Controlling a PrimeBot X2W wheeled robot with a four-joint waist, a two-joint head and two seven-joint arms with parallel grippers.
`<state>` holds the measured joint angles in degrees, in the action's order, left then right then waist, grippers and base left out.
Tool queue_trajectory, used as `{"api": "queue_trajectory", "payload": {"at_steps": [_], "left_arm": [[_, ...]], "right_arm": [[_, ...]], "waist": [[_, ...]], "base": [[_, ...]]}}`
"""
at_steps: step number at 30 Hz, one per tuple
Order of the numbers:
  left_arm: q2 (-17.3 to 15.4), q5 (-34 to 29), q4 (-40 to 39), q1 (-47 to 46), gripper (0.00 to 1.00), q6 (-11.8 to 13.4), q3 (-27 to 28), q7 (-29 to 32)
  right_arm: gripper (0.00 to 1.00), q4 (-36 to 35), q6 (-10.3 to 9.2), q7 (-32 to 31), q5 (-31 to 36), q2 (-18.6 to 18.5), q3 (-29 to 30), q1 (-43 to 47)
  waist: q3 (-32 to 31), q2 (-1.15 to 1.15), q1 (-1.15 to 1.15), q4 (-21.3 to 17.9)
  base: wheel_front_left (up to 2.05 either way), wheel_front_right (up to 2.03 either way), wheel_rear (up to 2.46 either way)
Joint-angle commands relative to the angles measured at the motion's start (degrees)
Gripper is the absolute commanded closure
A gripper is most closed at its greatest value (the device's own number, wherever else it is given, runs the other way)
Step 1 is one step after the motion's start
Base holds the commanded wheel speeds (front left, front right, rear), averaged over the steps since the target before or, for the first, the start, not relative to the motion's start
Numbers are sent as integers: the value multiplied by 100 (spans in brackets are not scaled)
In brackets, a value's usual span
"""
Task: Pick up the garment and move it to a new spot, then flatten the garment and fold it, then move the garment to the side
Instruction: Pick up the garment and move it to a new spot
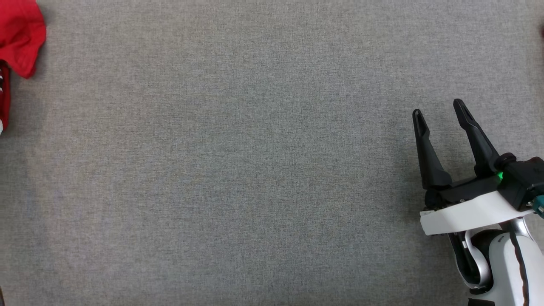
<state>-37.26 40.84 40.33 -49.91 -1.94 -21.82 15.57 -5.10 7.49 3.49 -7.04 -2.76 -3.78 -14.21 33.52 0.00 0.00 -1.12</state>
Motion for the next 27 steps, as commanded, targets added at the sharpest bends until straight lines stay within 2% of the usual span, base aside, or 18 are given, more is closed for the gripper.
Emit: {"api": "queue_trajectory", "payload": {"at_steps": [1, 4, 6, 15, 22, 27], "left_arm": [[-36, -58, 169, 42, 100, 77, -18, -40], [-38, -113, 124, -75, 100, 55, -6, -334], [-61, -165, -66, -152, 100, -45, -34, -678], [-167, -200, -666, -59, 100, -177, -214, -452], [-4, -211, -1515, 218, 100, -95, -473, -198], [341, -310, -2262, 493, 100, 134, -794, 6]], "right_arm": [[0, 26, 1, 9, -5, -28, 17, -65], [0, 107, 1, 46, -23, -29, 44, -38], [0, 209, 1, 47, -64, -28, 47, 74], [0, 406, 1, 109, -175, -29, -42, 182], [0, 616, 1, 227, -320, -29, -48, 312], [0, 776, 1, 292, -402, -29, -30, 428]], "waist": [[-52, 0, 0, 20], [-259, 0, 0, 65], [-658, 0, 0, 187], [-1172, 0, 0, 221], [-1630, 0, 0, 87], [-1974, 0, 0, -61]], "base": [[0, 0, 0], [0, 0, 0], [0, 0, 0], [0, 0, 0], [0, 0, 0], [0, 0, 0]]}}
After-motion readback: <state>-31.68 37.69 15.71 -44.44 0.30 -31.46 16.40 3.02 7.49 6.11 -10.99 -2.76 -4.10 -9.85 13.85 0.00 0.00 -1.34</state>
